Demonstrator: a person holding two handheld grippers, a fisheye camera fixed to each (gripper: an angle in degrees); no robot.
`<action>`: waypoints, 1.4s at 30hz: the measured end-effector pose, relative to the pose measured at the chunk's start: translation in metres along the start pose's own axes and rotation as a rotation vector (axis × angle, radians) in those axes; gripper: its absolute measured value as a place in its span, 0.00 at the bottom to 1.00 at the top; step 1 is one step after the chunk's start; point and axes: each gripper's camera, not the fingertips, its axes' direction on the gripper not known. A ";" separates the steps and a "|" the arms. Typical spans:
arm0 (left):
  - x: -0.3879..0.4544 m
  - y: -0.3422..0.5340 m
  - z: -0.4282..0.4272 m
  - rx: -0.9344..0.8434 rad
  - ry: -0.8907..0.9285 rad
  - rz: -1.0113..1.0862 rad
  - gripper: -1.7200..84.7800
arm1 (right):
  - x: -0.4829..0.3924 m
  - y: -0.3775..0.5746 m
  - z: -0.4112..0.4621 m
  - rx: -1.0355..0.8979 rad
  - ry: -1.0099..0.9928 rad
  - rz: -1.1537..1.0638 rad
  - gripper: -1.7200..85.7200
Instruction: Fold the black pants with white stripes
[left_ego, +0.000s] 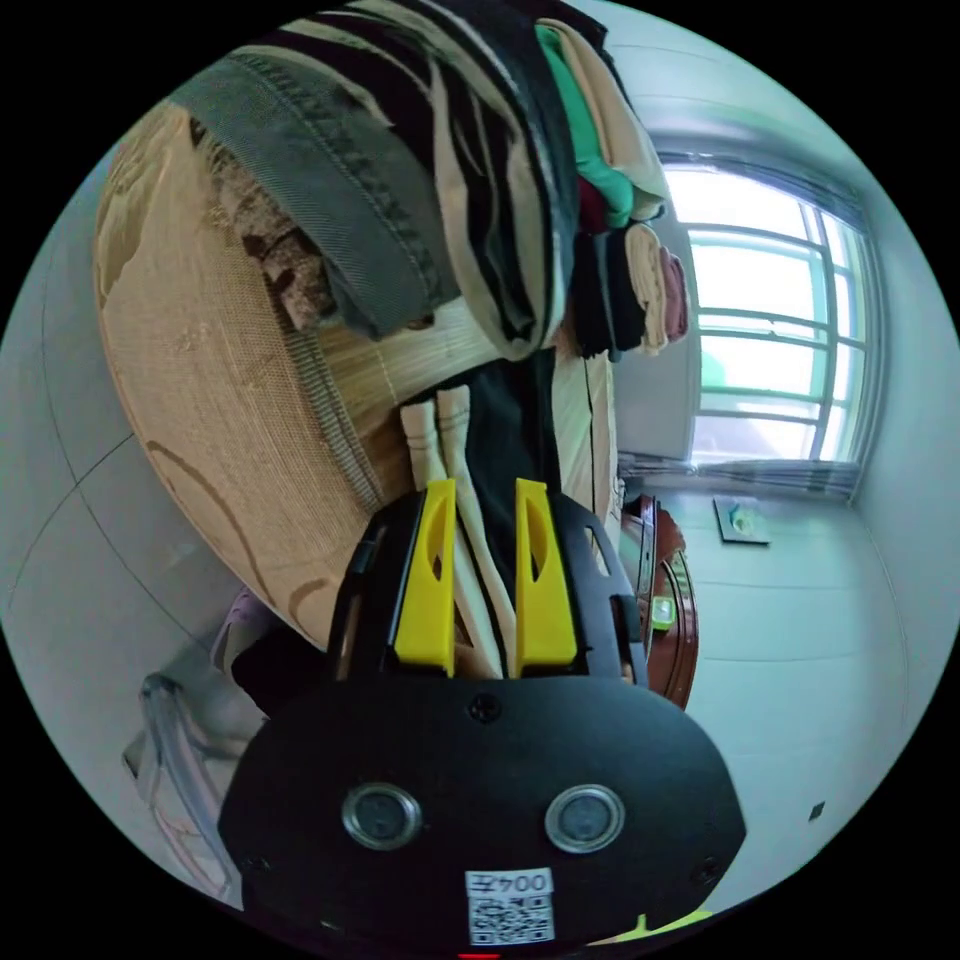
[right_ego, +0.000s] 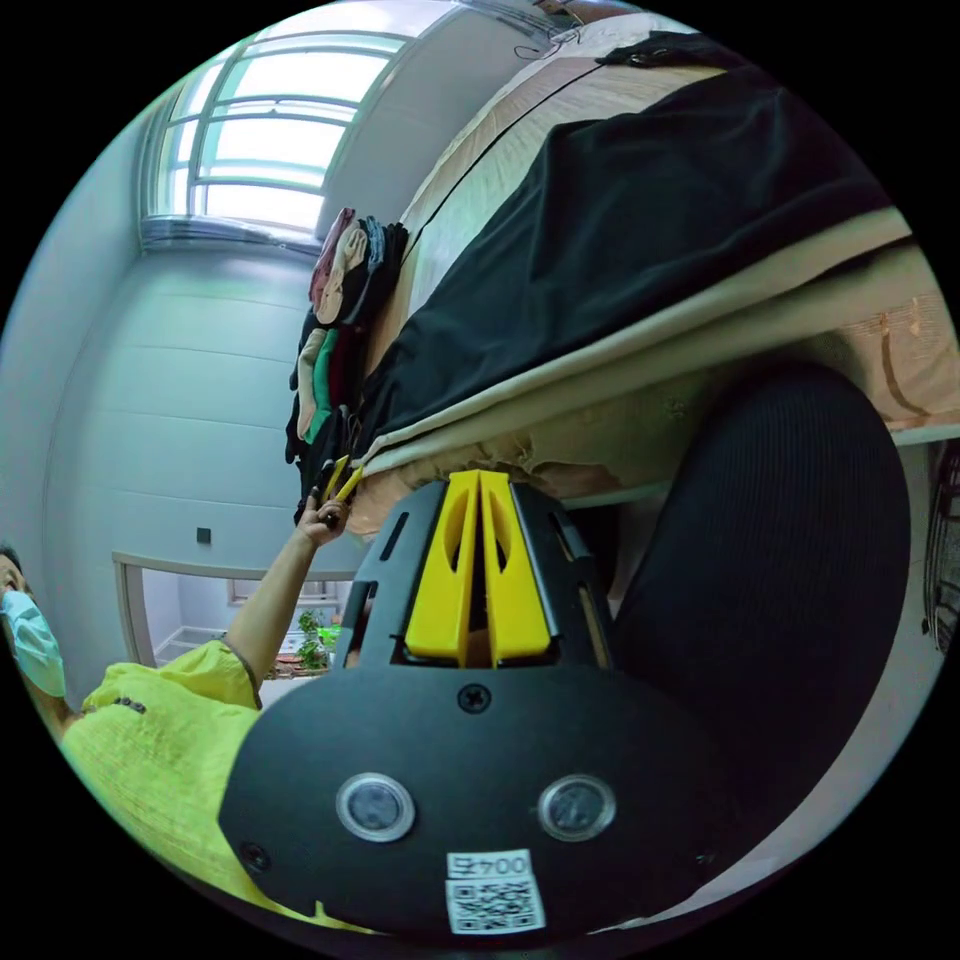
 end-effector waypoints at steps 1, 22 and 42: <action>0.000 -0.001 0.003 0.006 -0.006 -0.020 0.12 | 0.000 0.000 0.000 0.000 0.000 0.002 0.01; 0.064 -0.015 0.056 -0.025 -0.151 0.050 0.05 | -0.015 -0.004 0.003 -0.016 -0.008 0.013 0.01; -0.018 0.008 0.033 -0.046 -0.114 0.090 0.04 | -0.066 0.012 0.028 -0.013 -0.004 0.000 0.01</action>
